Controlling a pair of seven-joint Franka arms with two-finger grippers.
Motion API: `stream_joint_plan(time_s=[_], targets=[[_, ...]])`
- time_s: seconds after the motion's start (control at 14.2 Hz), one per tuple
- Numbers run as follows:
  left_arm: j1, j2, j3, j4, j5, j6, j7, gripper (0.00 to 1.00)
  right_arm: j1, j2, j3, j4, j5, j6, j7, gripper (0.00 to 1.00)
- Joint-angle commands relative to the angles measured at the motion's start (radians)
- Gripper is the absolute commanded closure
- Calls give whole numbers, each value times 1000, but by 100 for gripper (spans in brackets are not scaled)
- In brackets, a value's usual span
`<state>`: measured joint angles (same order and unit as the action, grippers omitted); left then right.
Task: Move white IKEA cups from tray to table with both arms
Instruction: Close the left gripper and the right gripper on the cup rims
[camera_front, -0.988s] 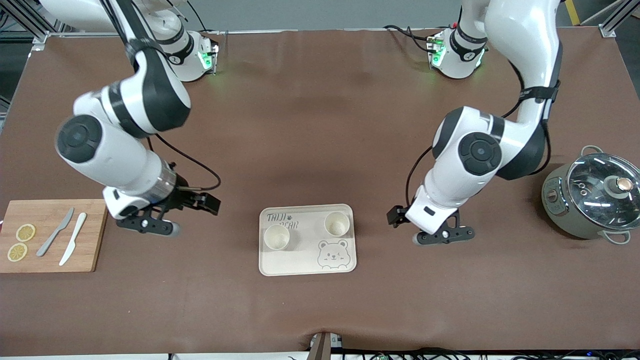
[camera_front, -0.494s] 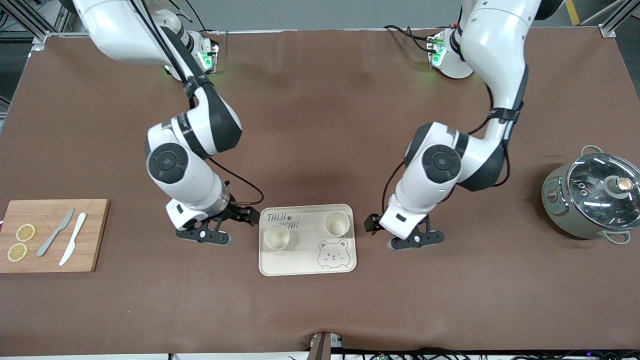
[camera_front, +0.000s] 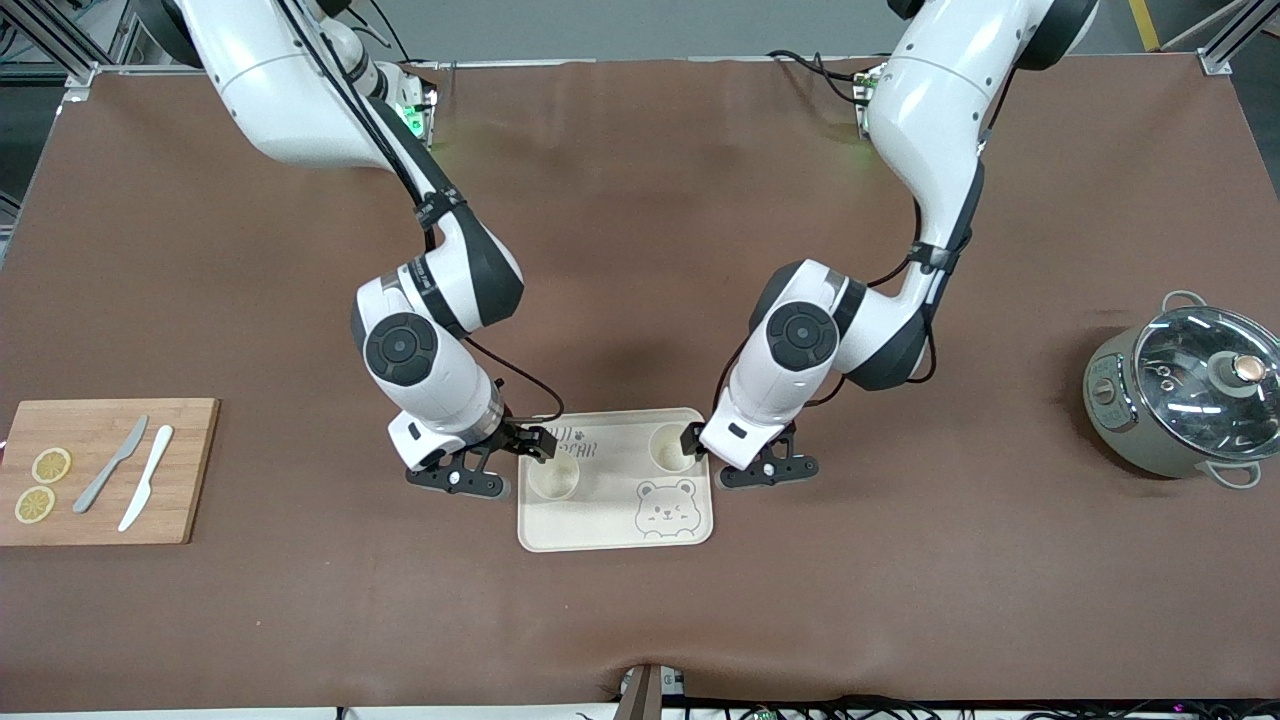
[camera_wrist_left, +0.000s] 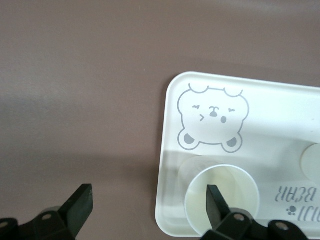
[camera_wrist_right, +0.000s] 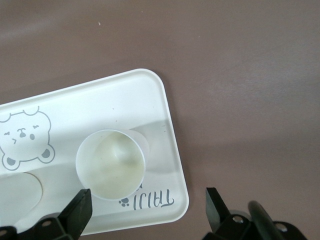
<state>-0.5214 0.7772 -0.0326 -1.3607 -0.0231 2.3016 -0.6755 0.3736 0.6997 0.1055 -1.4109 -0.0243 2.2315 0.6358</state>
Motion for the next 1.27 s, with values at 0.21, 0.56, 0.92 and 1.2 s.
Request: stream_joint_plan(time_s=[0.21, 0.56, 0.92, 1.2], targets=[[-38, 57, 8, 34, -12, 35, -29, 0, 18, 49, -10, 21, -17, 46, 25, 0], [-43, 79, 7, 28, -14, 41, -26, 0, 21, 98, -12, 23, -17, 117, 24, 0], [-51, 83, 5, 26, -14, 50, -27, 69, 22, 136, -12, 24, -17, 155, 24, 0], [-52, 83, 5, 26, -15, 53, -47, 100, 33, 158, -12, 24, -17, 185, 25, 0]])
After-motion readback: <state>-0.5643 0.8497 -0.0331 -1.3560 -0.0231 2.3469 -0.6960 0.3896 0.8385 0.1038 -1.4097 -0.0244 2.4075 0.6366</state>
